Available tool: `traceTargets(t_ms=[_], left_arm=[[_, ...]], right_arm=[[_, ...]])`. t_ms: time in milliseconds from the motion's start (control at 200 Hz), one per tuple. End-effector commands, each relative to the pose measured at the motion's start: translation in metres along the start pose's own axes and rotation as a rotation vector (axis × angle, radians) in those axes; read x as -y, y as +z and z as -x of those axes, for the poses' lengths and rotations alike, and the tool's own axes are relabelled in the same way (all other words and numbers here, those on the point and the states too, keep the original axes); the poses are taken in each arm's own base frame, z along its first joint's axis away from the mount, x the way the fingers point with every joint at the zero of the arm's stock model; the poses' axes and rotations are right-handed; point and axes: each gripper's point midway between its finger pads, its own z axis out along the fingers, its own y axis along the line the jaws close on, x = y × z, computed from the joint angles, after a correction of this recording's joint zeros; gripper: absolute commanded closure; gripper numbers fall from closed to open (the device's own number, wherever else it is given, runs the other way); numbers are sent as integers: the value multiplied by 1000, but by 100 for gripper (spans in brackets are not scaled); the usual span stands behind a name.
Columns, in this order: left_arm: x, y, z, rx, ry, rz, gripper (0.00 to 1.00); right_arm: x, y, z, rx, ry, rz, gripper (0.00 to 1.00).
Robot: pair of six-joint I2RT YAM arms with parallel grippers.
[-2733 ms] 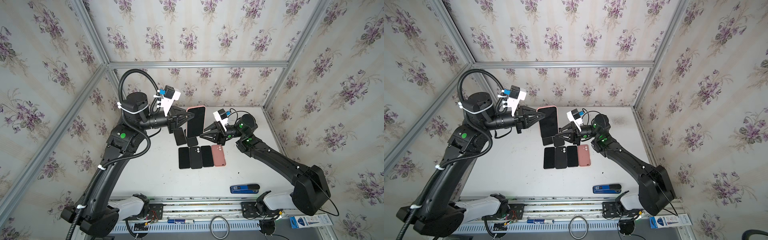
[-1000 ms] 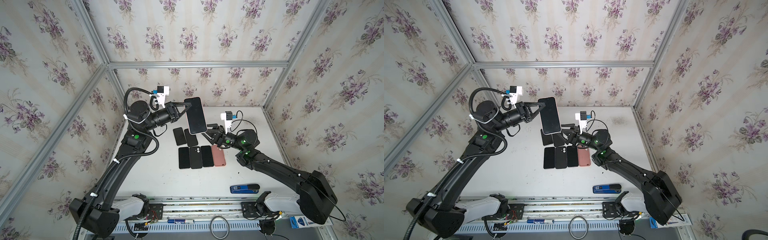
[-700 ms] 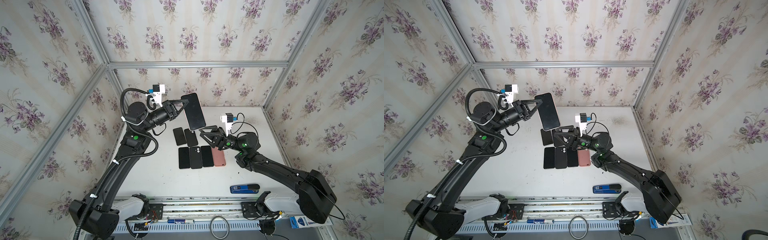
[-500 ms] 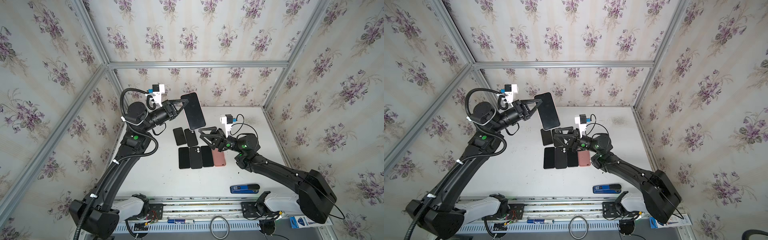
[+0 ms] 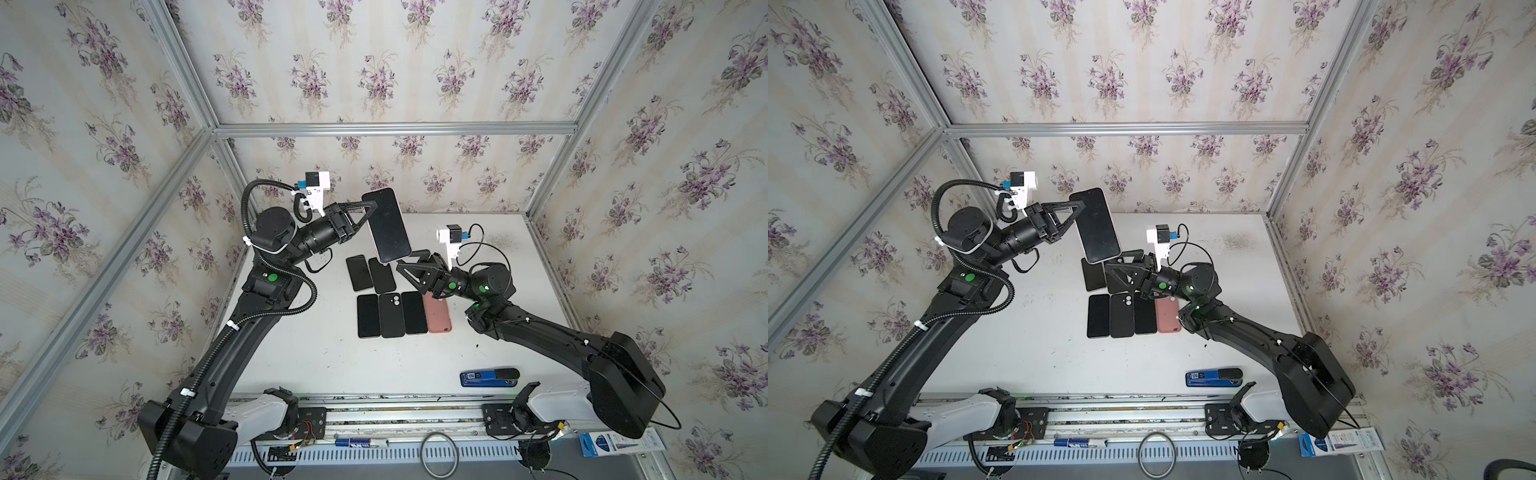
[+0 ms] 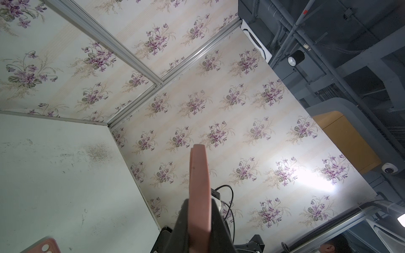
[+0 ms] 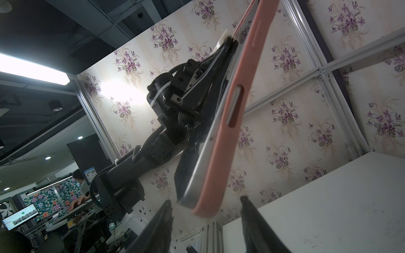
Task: Take the phone out of the phone case
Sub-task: Remove the phone case from the phone.
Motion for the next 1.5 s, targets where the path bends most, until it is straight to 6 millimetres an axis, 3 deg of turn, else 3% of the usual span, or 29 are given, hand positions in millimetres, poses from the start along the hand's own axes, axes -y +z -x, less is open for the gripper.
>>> traceTargets(t_ms=[0,235,360,560,869,1329,1494], left_arm=[[20,-2,5,20,35,-73,100],[21,-2,1,7,29,-83,100],[18,-2,-2,-2,23,-82,100],[11,-1,-6,-6,15,-72,100],[21,2,5,19,29,-91,100],[10,5,4,19,22,-76,100],[10,6,2,14,22,-80,100]], right_arm=[[-7,3,9,22,-37,25,48],[7,2,6,21,-19,-6,49],[14,-1,14,49,-5,-20,51],[9,-4,24,66,-6,6,51],[18,-12,-2,24,72,3,47],[-2,-7,8,47,48,66,39],[2,-7,7,49,52,51,39]])
